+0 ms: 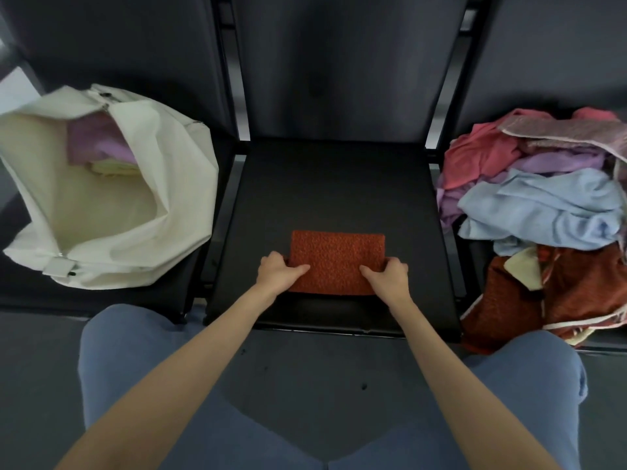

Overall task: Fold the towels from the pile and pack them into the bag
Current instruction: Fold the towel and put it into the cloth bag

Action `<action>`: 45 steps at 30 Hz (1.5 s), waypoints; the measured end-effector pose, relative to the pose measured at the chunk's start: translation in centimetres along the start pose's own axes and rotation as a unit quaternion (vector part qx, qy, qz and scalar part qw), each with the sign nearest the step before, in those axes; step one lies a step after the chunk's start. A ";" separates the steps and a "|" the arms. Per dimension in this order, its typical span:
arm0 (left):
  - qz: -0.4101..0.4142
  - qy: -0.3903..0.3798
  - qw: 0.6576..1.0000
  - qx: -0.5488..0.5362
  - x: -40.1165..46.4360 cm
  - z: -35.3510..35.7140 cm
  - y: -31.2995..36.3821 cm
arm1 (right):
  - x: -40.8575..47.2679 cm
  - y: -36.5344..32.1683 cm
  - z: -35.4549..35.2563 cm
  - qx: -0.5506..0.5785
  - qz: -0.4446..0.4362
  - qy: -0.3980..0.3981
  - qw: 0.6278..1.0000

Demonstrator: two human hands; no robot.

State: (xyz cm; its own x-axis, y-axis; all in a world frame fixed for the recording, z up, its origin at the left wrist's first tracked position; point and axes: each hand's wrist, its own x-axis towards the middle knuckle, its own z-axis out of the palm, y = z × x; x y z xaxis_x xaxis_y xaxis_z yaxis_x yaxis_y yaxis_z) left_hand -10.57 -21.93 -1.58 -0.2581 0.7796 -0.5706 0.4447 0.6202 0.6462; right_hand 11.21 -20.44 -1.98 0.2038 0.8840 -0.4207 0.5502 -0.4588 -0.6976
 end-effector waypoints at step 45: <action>0.073 0.429 0.747 -0.503 1.0 -32.1 -7.7 | 1.7 -34.2 30.0 -0.315 -0.375 0.017 0.872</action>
State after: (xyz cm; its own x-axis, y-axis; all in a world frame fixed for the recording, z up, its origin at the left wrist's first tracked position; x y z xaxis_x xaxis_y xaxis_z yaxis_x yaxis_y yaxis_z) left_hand -41.73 -23.12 9.13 -0.9166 0.3457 -0.2009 -0.2360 -0.0621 0.9698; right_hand -31.54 -5.91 3.74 -0.3867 0.9213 0.0413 0.8725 0.3800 -0.3071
